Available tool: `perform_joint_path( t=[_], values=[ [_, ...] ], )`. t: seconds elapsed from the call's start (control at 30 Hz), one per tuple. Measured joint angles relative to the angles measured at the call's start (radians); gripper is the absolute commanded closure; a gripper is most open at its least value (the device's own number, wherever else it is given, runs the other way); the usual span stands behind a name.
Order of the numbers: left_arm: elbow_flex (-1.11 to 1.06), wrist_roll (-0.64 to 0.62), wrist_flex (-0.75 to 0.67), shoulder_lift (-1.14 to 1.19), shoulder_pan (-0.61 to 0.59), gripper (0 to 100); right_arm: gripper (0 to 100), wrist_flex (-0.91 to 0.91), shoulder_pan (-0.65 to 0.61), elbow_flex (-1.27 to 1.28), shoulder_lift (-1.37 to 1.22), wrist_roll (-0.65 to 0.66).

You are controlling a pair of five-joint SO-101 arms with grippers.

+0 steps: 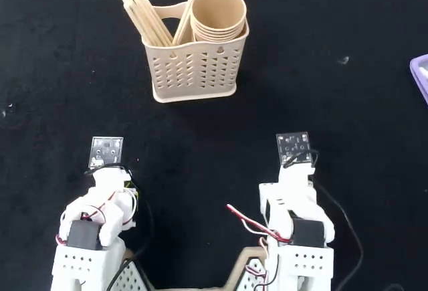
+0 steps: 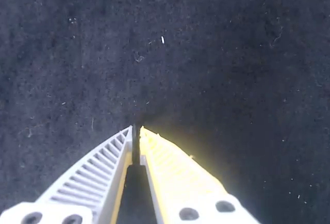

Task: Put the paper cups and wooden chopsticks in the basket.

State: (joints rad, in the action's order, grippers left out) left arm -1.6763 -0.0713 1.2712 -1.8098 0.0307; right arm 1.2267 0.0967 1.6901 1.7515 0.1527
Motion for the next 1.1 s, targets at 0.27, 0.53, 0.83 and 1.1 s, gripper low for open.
perform_joint_path(
  t=[0.27,0.53,0.83,1.1],
  values=[
    [0.000,0.000,0.000,-0.003,0.000,97,98.5,0.009,0.000,0.000,0.034,0.000],
    [0.000,0.000,0.000,-0.009,0.000,97,98.5,0.054,0.000,0.000,0.049,0.002],
    [0.000,0.000,0.000,-0.009,0.000,97,98.5,0.074,0.000,0.000,0.049,0.002],
    [0.000,0.000,0.000,-0.009,0.000,97,98.5,0.074,0.000,0.000,0.049,0.002]
  ],
)
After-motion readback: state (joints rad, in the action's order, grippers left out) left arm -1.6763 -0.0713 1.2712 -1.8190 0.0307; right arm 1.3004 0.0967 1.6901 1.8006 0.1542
